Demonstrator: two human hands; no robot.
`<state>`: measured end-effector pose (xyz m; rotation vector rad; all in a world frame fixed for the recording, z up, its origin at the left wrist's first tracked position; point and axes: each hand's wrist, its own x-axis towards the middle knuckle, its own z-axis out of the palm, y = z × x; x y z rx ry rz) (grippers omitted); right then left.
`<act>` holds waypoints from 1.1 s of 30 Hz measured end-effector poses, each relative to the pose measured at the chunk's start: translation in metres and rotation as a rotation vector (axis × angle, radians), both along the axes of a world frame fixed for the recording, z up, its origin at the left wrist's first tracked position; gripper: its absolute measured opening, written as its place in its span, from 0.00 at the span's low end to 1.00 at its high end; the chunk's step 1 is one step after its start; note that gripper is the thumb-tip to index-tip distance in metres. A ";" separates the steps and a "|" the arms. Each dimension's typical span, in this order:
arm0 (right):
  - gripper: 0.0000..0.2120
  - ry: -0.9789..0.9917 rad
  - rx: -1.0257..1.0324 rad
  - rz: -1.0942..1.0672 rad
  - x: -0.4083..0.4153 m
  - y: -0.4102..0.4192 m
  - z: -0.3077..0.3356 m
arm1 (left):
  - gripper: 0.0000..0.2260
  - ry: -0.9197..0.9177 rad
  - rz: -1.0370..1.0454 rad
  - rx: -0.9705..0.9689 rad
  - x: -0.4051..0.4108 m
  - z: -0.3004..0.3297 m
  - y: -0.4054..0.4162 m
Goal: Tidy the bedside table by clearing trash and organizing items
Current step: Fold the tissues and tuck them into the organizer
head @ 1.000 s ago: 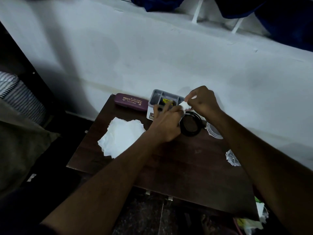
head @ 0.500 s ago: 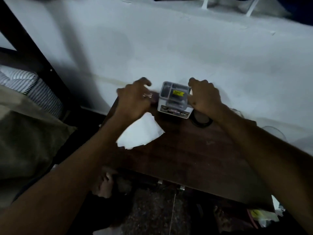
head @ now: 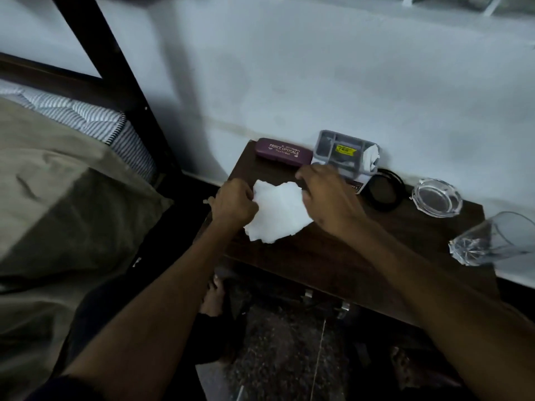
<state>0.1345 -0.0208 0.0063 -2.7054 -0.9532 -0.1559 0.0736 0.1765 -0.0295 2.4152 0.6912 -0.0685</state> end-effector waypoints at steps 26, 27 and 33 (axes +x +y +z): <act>0.12 0.769 0.604 -0.166 0.017 -0.028 -0.011 | 0.11 -0.195 -0.026 -0.831 0.005 0.012 -0.003; 0.11 0.788 0.637 -0.196 0.016 -0.031 -0.012 | 0.11 -0.175 -0.026 -0.854 0.005 0.012 -0.003; 0.12 0.686 0.516 -0.375 0.005 -0.048 -0.032 | 0.13 -0.151 -0.011 -0.751 0.010 0.002 -0.006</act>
